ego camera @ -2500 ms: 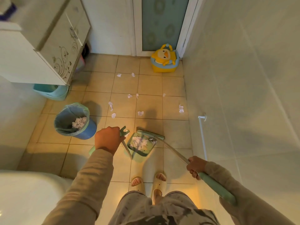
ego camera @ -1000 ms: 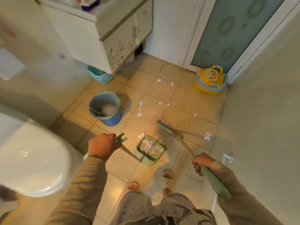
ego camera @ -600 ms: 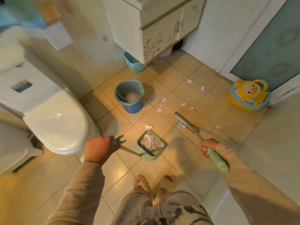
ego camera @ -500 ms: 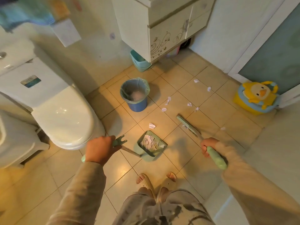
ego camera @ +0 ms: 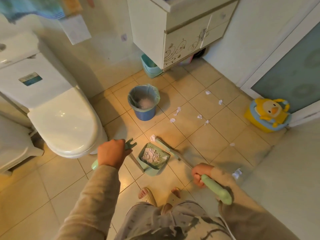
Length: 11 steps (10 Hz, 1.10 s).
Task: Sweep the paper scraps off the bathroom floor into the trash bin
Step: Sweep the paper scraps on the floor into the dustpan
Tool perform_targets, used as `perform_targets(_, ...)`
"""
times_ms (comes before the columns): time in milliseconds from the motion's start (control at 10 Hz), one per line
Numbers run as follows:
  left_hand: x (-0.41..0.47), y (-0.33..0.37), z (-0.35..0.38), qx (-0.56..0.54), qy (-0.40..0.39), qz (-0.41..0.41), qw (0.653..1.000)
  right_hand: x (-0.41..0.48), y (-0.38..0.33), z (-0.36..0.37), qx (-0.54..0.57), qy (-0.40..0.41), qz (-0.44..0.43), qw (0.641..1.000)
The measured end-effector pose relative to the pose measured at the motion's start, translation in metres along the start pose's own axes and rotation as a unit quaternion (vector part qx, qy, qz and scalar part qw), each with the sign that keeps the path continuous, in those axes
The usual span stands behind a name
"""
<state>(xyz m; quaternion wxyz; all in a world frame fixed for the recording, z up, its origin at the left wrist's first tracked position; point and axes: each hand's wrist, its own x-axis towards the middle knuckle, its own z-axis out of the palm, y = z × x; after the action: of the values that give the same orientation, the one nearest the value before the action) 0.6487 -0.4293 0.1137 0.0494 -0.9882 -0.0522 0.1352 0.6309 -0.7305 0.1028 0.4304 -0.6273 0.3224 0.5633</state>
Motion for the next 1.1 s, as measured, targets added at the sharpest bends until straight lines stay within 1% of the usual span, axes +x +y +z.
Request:
perform_targets(100, 0.003, 0.001, 0.000, -0.006, 0.002, -0.002, 1.000, 0.000, -0.004, -0.014, -0.059, 0.009, 0.020, 0.998)
perform_targets(200, 0.004, -0.003, 0.000, -0.005, 0.004, -0.004, 1.000, 0.002, -0.003, -0.029, -0.077, 0.022, 0.014, 0.997)
perform_targets(400, -0.013, -0.015, 0.002, -0.023, 0.005, -0.034, 0.999, 0.007, -0.022, -0.033, -0.061, 0.043, -0.022, 0.997)
perform_targets(500, -0.025, -0.022, 0.004, -0.026, 0.000, -0.056, 0.998, 0.017, -0.040, -0.035, -0.034, 0.061, -0.079, 0.994)
perform_targets(600, -0.038, -0.031, 0.006, -0.036, -0.017, -0.084, 0.996, 0.025, -0.064, -0.025, -0.058, 0.069, -0.086, 0.992)
perform_targets(700, -0.049, -0.038, 0.009, -0.051, -0.028, -0.111, 0.992, 0.030, -0.087, -0.002, -0.039, 0.068, -0.107, 0.991)
perform_targets(800, -0.055, -0.040, 0.013, -0.052, -0.027, -0.125, 0.990, 0.033, -0.096, 0.024, -0.155, 0.085, -0.109, 0.978)
perform_targets(900, -0.055, -0.039, 0.014, -0.049, -0.020, -0.134, 0.990, 0.043, -0.092, 0.039, -0.236, 0.080, -0.138, 0.959)
perform_targets(1000, -0.048, -0.036, 0.012, -0.049, -0.015, -0.128, 0.990, 0.035, -0.084, 0.041, -0.335, 0.046, -0.099, 0.936)
perform_targets(1100, -0.040, -0.037, 0.010, -0.059, -0.012, -0.120, 0.991, 0.017, -0.084, 0.024, -0.331, 0.007, -0.046, 0.942)
